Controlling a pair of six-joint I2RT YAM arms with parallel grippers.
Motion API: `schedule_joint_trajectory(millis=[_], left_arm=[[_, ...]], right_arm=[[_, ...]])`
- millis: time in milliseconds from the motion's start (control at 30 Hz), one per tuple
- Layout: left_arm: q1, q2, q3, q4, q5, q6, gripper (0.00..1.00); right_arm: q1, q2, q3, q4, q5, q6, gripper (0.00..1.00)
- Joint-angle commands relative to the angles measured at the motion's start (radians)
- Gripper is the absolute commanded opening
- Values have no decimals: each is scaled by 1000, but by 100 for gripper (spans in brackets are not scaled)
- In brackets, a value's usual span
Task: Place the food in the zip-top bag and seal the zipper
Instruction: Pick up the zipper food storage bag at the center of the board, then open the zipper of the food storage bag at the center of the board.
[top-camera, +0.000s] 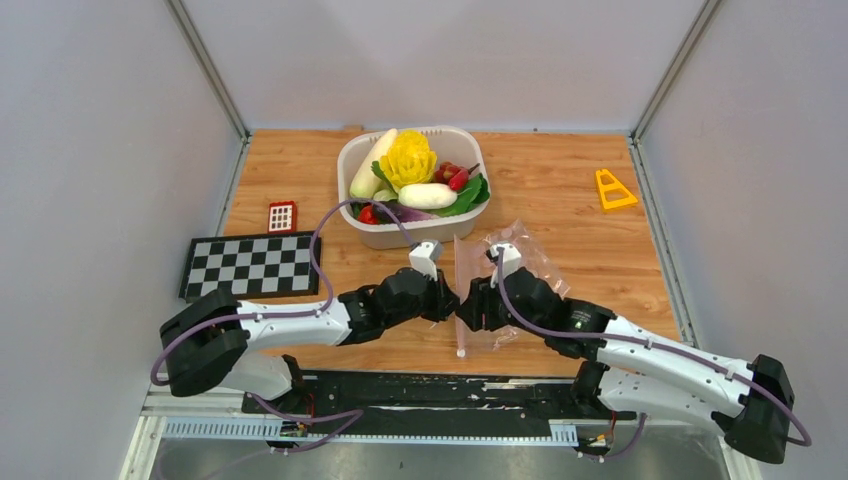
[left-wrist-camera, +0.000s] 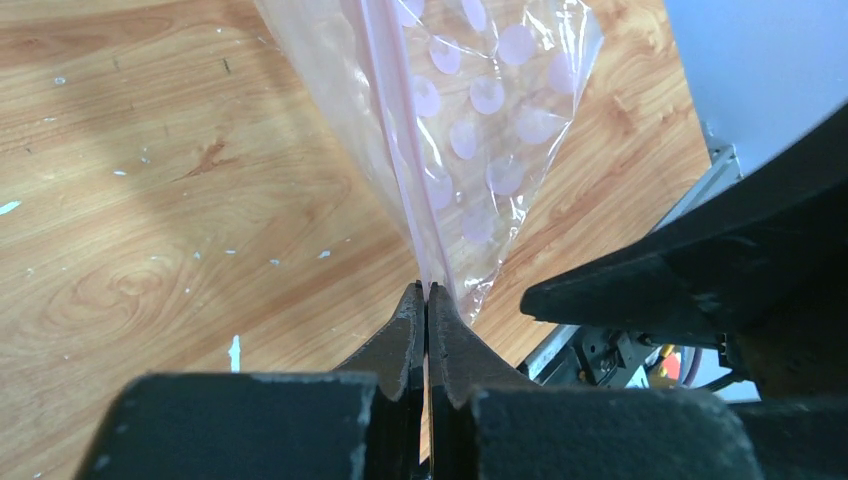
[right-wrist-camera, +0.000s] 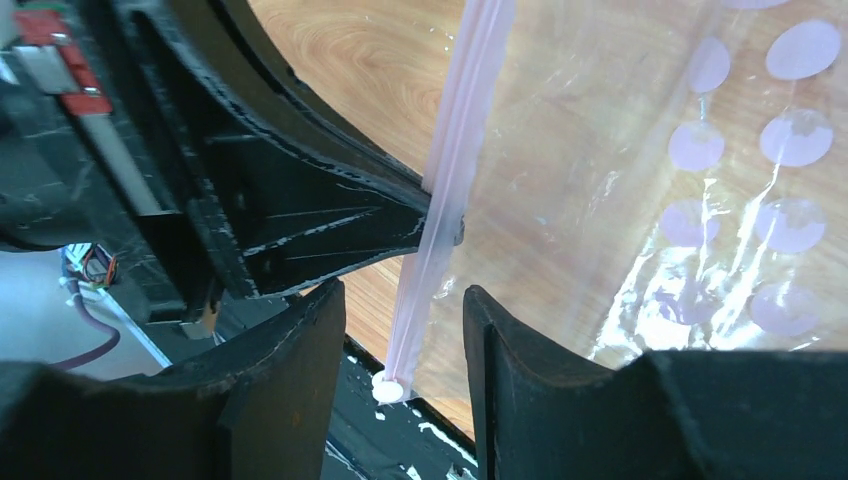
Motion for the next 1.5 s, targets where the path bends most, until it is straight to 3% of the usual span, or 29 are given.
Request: schedule_joint_trajectory(millis=[0, 433, 567, 667, 1067, 1300, 1467], left_arm=[[-16, -42, 64, -110, -43, 31, 0], [-25, -69, 146, -239, -53, 27, 0], [-26, -73, 149, -258, -58, 26, 0], [-26, -76, 151, -264, -58, 23, 0], [-31, -80, 166, -270, -29, 27, 0], [-35, -86, 158, -259, -24, 28, 0], [-36, -104, 153, -258, -26, 34, 0]], right_arm=[[70, 11, 75, -100, 204, -28, 47], [178, 125, 116, -66, 292, -13, 47], [192, 131, 135, -113, 367, 6, 42], [193, 130, 137, -128, 394, 17, 30], [191, 156, 142, -148, 504, 56, 27], [167, 143, 99, 56, 385, -3, 25], [150, 157, 102, 47, 398, -3, 22]])
